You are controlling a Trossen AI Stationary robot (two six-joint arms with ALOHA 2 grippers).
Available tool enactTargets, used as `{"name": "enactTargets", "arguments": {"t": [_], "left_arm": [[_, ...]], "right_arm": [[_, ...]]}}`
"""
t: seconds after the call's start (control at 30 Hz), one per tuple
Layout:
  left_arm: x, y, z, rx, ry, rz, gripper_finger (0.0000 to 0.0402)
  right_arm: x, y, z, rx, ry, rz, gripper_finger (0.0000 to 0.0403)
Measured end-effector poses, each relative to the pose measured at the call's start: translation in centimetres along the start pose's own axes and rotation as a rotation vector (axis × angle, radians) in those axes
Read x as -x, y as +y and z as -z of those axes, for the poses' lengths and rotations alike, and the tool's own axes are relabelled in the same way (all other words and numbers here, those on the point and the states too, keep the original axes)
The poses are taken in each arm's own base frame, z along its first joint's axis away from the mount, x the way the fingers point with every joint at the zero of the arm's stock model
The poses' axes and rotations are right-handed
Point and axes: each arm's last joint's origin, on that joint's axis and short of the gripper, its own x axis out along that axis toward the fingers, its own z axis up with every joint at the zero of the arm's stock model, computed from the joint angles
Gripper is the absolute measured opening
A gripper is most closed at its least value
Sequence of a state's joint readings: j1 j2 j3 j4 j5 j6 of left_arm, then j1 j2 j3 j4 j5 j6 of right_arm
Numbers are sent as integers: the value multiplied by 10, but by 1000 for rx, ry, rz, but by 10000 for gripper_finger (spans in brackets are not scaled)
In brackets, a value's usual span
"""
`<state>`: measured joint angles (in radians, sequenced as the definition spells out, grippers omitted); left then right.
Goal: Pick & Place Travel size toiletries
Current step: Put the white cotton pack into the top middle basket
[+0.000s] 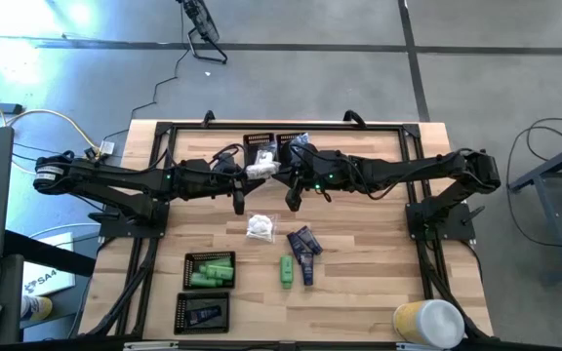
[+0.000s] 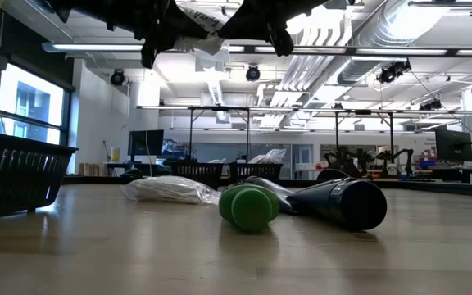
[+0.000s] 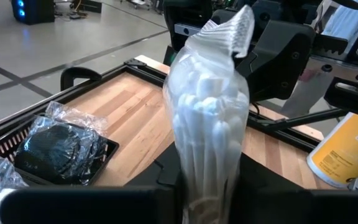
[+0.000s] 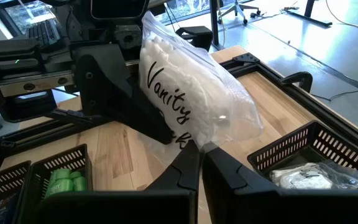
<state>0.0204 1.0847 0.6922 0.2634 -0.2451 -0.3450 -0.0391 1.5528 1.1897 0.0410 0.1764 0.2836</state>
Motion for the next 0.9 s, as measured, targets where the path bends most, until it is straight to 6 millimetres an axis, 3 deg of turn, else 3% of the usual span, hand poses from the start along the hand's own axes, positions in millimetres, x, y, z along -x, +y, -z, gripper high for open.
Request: {"name": "enactTargets", "arguments": {"t": [0.4, 0.53, 0.7, 0.9], "left_arm": [[0, 0, 0, -7, -1, 0, 54], [0, 0, 0, -7, -1, 1, 54], [0, 0, 0, -8, 0, 1, 54], [0, 0, -1, -35, -8, -7, 54]], "right_arm": [[0, 0, 0, 17, -2, 5, 16], [0, 0, 0, 12, -2, 5, 70], [2, 0, -1, -8, -5, 4, 166], [32, -2, -20, -9, -39, 3, 241]]}}
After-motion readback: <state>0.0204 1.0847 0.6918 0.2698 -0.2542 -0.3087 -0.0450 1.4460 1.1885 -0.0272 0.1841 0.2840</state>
